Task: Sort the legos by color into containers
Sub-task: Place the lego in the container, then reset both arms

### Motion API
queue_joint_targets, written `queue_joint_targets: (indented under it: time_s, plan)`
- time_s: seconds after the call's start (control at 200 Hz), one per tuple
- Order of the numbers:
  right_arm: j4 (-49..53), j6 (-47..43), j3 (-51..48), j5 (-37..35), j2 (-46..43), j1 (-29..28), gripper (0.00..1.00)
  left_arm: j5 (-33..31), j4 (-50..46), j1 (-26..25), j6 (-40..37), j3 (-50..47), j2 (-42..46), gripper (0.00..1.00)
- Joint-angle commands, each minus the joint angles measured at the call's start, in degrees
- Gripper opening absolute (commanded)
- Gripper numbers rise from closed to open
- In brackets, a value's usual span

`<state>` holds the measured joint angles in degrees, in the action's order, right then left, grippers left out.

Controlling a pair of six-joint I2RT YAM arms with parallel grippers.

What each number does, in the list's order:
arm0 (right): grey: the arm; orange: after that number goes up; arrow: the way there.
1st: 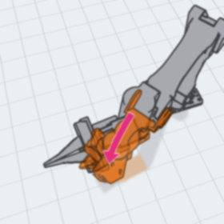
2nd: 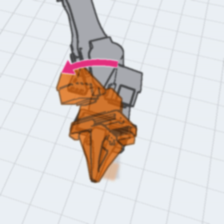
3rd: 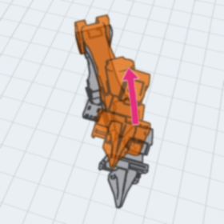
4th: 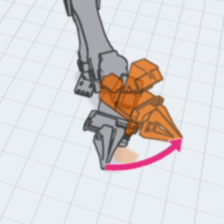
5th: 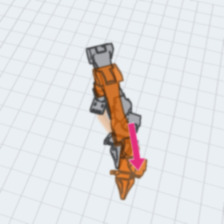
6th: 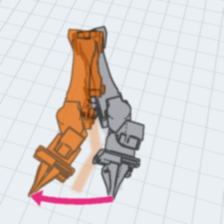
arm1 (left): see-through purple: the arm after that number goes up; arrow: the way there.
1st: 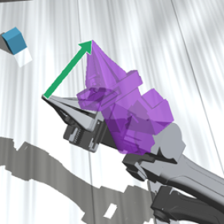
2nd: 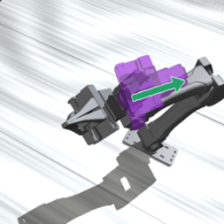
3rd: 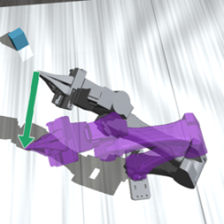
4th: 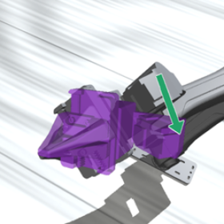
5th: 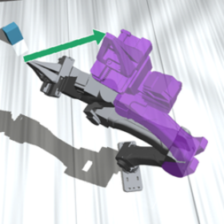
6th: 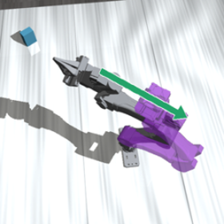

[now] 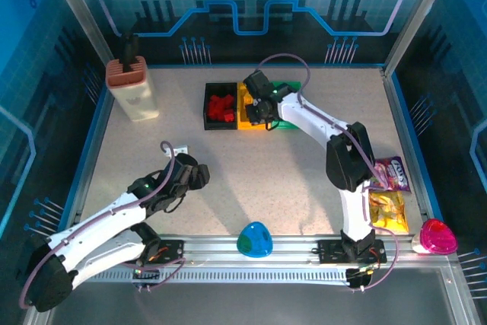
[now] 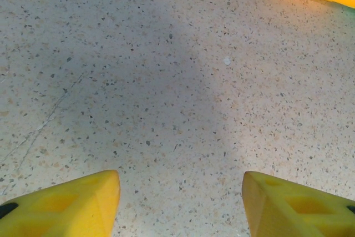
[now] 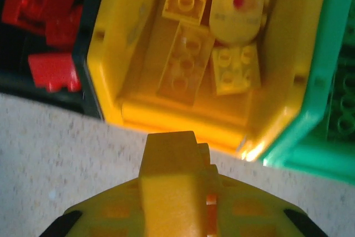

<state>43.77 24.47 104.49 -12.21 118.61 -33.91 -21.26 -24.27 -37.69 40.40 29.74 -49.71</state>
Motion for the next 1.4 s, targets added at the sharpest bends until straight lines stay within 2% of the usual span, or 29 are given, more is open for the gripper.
queue_joint_targets:
  time_s: [0.0, 0.265, 0.37, 0.495, 0.555, 0.69, 0.856, 0.986, 1.086, 1.231, 1.396]
  plan:
    - [6.12, -2.89, 9.08, 1.48, 6.02, 1.18, 0.16, -1.75, -2.37, -0.49, -0.92, 1.03, 2.00, 0.61]
    - [10.92, -2.08, 25.88, 4.93, 17.12, 3.01, 0.19, -2.73, -3.89, -0.57, -1.30, 1.60, 3.65, 0.61]
    - [10.12, -1.93, 27.33, 9.01, 17.56, 2.99, 0.25, -3.03, -4.37, -0.61, -1.29, 1.81, 3.83, 0.61]
    - [8.18, -1.63, 24.82, 10.07, 15.55, 2.97, 0.35, -3.35, -4.60, -0.62, -1.29, 1.82, 4.27, 0.61]
    - [7.86, -1.33, 23.53, 10.67, 14.96, 3.20, 0.36, -3.44, -4.69, -0.62, -1.32, 1.90, 4.36, 0.61]
    - [4.08, -1.04, 18.47, 14.73, 11.18, 3.74, 0.46, -3.44, -4.28, -0.60, -1.41, 1.90, 4.20, 0.61]
    - [3.29, -0.07, 16.20, 15.36, 8.30, 4.07, 0.47, -3.62, -4.59, -0.65, -1.47, 2.58, 4.10, 0.61]
    - [-0.07, 0.24, 11.01, 15.88, 2.63, 4.06, 0.48, -4.40, -5.46, -0.65, -1.90, 2.78, 4.61, 0.62]
    - [-1.51, -0.13, 7.36, 16.15, -1.50, 4.29, 0.50, -5.13, -5.52, -0.69, -2.08, 2.78, 5.17, 0.69]
    - [-3.66, -1.82, 0.56, 14.42, -8.60, 4.56, 0.64, -6.94, -5.26, -0.58, -3.28, 3.51, 5.42, 0.78]
    - [-10.45, -4.73, -12.82, 10.63, -20.94, 5.29, 0.76, -11.68, -5.17, -0.61, -5.97, 4.75, 5.29, 0.87]
